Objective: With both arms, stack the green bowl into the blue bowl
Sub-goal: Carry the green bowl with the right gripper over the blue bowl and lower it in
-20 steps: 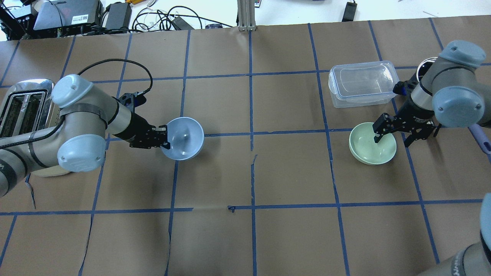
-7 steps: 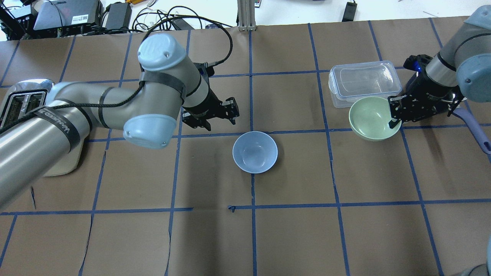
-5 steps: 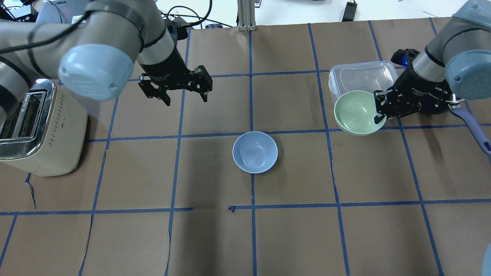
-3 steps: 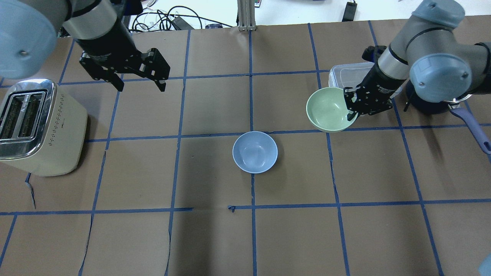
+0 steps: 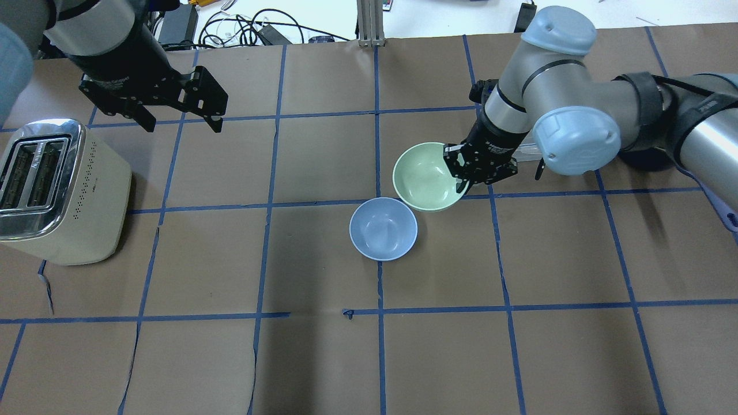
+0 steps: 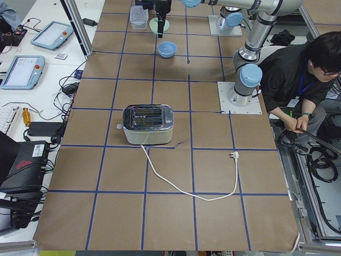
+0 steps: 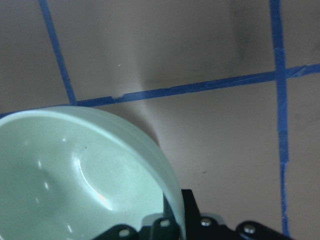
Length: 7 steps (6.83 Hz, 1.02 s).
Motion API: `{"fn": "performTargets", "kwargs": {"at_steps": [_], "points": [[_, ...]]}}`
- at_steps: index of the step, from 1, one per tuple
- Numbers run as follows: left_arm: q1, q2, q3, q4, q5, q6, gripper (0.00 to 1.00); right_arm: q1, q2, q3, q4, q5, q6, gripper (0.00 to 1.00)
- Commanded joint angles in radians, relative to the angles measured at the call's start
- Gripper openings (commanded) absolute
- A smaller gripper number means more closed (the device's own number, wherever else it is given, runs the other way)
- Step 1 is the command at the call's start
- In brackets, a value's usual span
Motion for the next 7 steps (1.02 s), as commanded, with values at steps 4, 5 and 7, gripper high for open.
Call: {"fn": "performTargets", "kwargs": {"at_steps": [4, 5, 7], "points": [[0.003, -0.004, -0.031, 0.081, -0.031, -0.001, 1.00, 0.090, 0.042, 0.162, -0.258, 0.084, 0.063, 0.00], [0.005, -0.003, -0.034, 0.083, -0.032, -0.001, 1.00, 0.090, 0.042, 0.164, -0.262, 0.086, 0.063, 0.00], [0.005, -0.002, -0.034, 0.081, -0.034, -0.001, 1.00, 0.090, 0.042, 0.163, -0.267, 0.084, 0.061, 0.74]]}}
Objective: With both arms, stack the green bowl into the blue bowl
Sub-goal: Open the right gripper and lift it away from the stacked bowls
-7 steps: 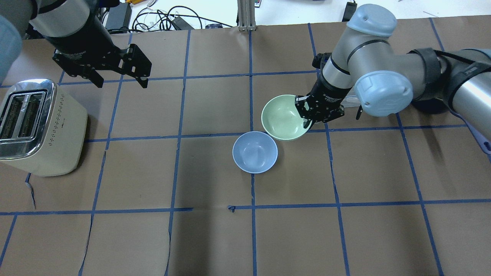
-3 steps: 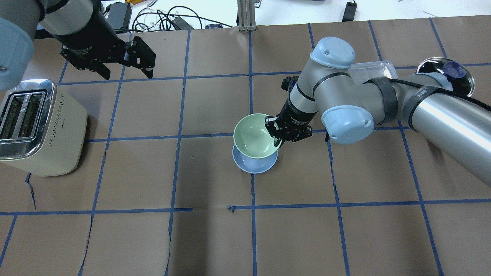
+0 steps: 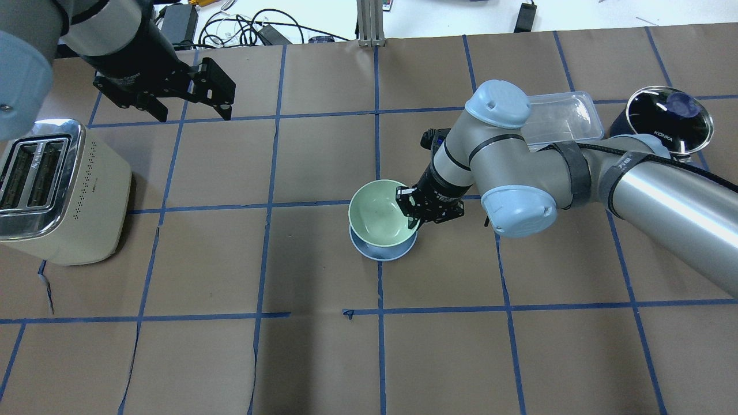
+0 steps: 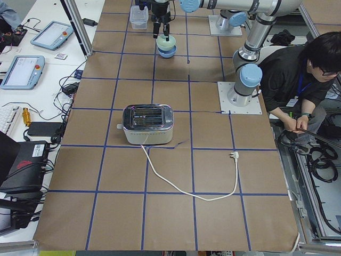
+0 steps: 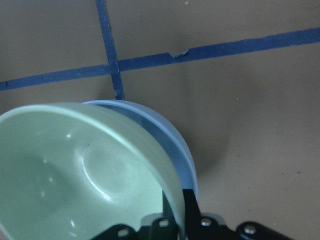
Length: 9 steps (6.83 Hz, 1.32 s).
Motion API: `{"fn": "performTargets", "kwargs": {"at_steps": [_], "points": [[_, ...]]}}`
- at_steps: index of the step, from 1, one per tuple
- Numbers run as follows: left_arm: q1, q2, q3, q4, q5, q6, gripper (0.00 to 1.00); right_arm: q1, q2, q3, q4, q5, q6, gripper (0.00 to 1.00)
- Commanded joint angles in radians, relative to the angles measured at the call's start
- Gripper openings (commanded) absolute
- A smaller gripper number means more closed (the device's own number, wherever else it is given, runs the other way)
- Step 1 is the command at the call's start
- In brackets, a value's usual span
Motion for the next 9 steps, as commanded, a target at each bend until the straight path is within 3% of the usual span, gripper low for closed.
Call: {"fn": "performTargets", "kwargs": {"at_steps": [1, 3, 4, 7, 9], "points": [[0.000, 0.001, -0.002, -0.002, -0.002, 0.000, 1.00, 0.000, 0.000, -0.005, -0.009, 0.000, 0.001, 0.91], [0.000, 0.007, -0.016, 0.006, 0.005, 0.000, 1.00, -0.009, -0.007, -0.063, -0.024, -0.017, 0.001, 0.99], [0.002, 0.008, -0.018, 0.006, 0.010, 0.001, 1.00, -0.017, -0.007, -0.118, 0.024, -0.026, 0.001, 1.00], [0.000, 0.011, -0.022, 0.004, 0.010, 0.000, 1.00, -0.107, -0.017, -0.302, 0.262, -0.172, -0.028, 1.00], [0.000, 0.011, -0.021, 0.007, 0.008, -0.003, 1.00, -0.138, -0.086, -0.337, 0.325, -0.294, -0.127, 1.00]]}}
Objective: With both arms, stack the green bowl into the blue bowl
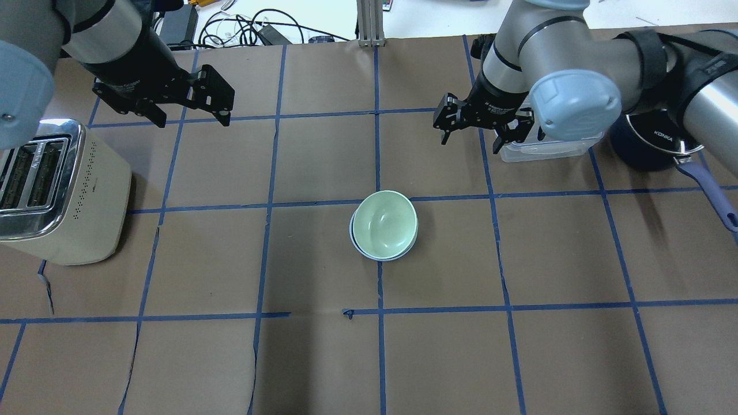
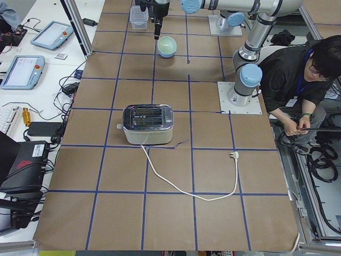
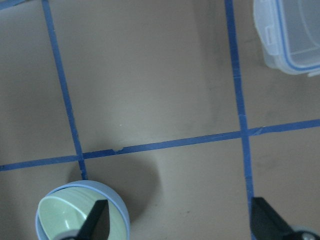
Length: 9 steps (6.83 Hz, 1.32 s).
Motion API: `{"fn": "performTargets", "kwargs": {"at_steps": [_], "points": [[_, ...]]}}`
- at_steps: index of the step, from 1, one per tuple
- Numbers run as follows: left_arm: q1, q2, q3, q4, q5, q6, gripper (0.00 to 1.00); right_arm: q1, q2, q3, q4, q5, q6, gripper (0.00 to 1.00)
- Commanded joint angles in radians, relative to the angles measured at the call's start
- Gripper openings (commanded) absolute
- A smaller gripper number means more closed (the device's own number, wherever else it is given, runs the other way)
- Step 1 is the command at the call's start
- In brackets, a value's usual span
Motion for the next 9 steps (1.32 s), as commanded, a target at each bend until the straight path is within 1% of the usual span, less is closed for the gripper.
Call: {"fn": "performTargets", "kwargs": {"at_steps": [1, 2, 3, 4, 6, 8, 9], "points": [[-0.001, -0.001, 0.002, 0.024, 0.000, -0.034, 1.00, -0.036, -0.077, -0.037, 0.145, -0.138, -0.080, 1.00], [0.001, -0.003, 0.003, 0.034, 0.002, -0.036, 1.00, -0.036, -0.119, -0.060, 0.238, -0.155, -0.082, 1.00], [0.001, -0.003, 0.002, 0.035, 0.002, -0.036, 1.00, -0.036, -0.164, -0.085, 0.291, -0.105, -0.082, 1.00], [0.001, -0.003, 0.000, 0.033, 0.000, -0.036, 1.00, -0.036, -0.184, -0.085, 0.325, -0.039, -0.087, 1.00], [0.001, -0.003, 0.000, 0.033, 0.000, -0.036, 1.00, -0.036, -0.187, -0.092, 0.341, -0.039, -0.172, 1.00], [0.001, -0.003, -0.001, 0.033, 0.000, -0.036, 1.00, -0.038, -0.195, -0.120, 0.385, -0.057, -0.175, 1.00], [-0.001, -0.003, -0.001, 0.033, 0.000, -0.038, 1.00, -0.038, -0.195, -0.129, 0.394, -0.098, -0.176, 1.00]]}}
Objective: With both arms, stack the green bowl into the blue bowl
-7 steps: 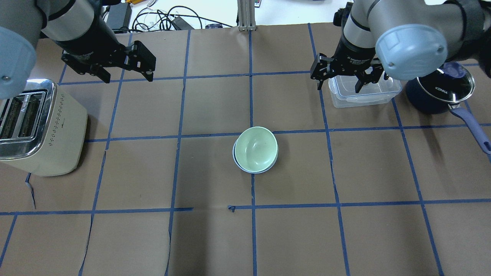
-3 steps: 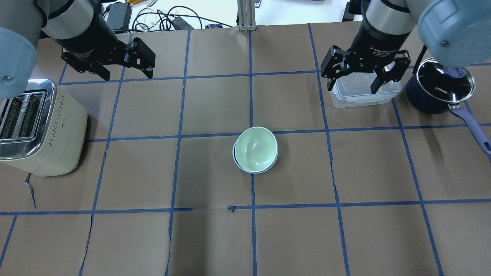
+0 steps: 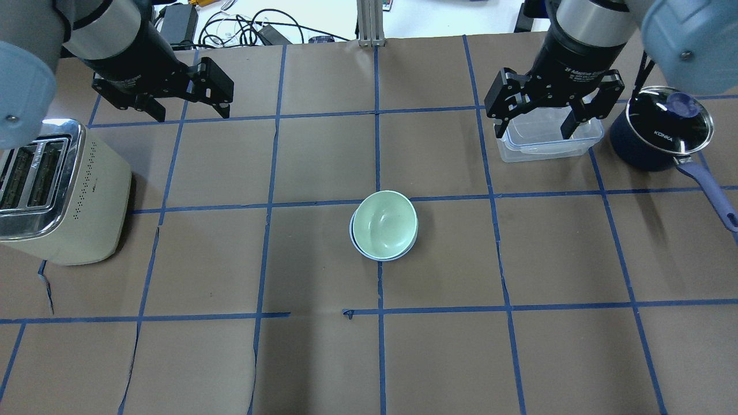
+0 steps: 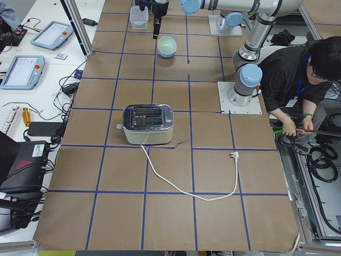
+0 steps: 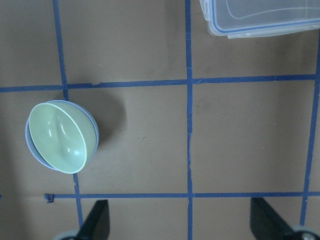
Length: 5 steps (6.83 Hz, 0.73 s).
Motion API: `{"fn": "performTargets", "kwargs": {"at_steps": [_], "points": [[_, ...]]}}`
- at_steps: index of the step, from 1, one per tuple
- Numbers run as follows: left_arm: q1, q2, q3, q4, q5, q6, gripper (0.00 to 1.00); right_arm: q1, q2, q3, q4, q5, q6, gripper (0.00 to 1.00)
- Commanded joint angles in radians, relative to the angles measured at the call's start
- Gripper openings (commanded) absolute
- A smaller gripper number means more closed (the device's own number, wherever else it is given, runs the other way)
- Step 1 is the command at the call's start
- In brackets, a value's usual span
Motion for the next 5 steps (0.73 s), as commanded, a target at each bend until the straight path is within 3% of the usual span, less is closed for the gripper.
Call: {"fn": "performTargets", "kwargs": {"at_steps": [1, 5], "points": [[-0.001, 0.000, -0.001, -0.002, 0.000, 0.000, 1.00, 0.000, -0.002, -0.015, 0.041, -0.043, -0.003, 1.00], [0.000, 0.005, -0.010, 0.000, 0.000, 0.000, 1.00, 0.000, 0.000, -0.017, 0.040, -0.043, -0.005, 1.00]]}}
